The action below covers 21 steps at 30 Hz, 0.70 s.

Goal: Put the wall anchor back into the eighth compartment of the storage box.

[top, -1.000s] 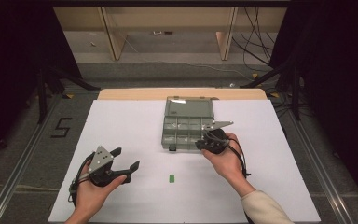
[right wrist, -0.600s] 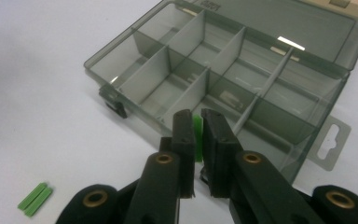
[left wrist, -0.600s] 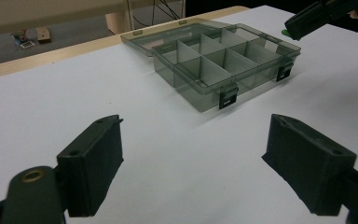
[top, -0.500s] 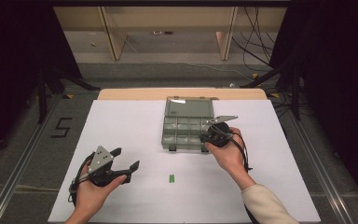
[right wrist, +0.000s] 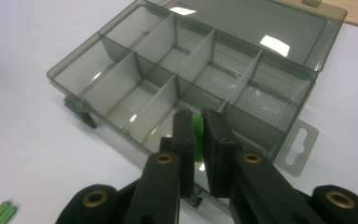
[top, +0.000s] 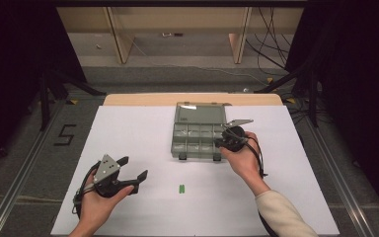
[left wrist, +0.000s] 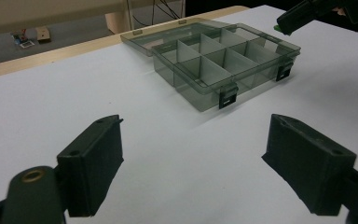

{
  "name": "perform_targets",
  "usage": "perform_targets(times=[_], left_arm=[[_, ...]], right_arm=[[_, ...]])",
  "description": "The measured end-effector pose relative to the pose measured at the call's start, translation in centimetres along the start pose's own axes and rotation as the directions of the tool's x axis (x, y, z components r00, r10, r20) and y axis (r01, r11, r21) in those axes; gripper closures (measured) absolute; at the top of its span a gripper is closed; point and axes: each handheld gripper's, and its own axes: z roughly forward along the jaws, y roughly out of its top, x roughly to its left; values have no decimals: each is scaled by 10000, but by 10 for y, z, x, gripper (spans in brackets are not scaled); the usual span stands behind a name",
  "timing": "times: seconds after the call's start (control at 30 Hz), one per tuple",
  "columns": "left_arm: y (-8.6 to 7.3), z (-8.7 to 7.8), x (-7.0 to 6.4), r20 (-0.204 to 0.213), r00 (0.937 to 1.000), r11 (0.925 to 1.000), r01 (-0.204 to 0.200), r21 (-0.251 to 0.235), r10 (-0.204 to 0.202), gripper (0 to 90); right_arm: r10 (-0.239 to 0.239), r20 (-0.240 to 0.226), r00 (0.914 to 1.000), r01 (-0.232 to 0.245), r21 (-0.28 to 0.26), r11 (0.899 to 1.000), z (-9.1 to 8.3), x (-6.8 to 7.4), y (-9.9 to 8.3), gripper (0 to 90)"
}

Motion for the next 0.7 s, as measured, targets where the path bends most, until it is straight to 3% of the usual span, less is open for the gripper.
perform_targets(times=[0.17, 0.27, 0.4, 0.5, 0.6, 0.63, 0.7], left_arm=[[0, 0, 0, -2, 10000, 10000, 26, 12, -26, 181], [0, 0, 0, 3, 10000, 10000, 27, 11, -27, 181], [-1, 0, -2, -71, 9997, 9997, 224, 26, -224, 182], [0, 0, 0, -19, 10000, 10000, 22, 26, -21, 182], [-1, 0, -1, -37, 9997, 9997, 231, 3, -231, 182], [0, 0, 0, 15, 10000, 10000, 2, 8, -2, 182], [0, 0, 0, 6, 10000, 10000, 38, 12, -38, 182]], right_arm=[[147, 114, 9998, -148, 101, 9998, 3, -4, -1, 844], [-58, 142, 9999, 58, -8, 10000, 7, -8, -1, 843], [251, 246, 9994, -253, 72, 9997, 7, -9, -1, 843], [160, 299, 9994, -161, 26, 9999, 9, -11, -1, 843], [91, 327, 9994, -92, 32, 10000, 10, -12, -2, 842], [60, 311, 9995, -63, 86, 9999, 10, -12, -2, 842], [162, 255, 9995, -166, 167, 9997, 10, -12, -2, 842]])
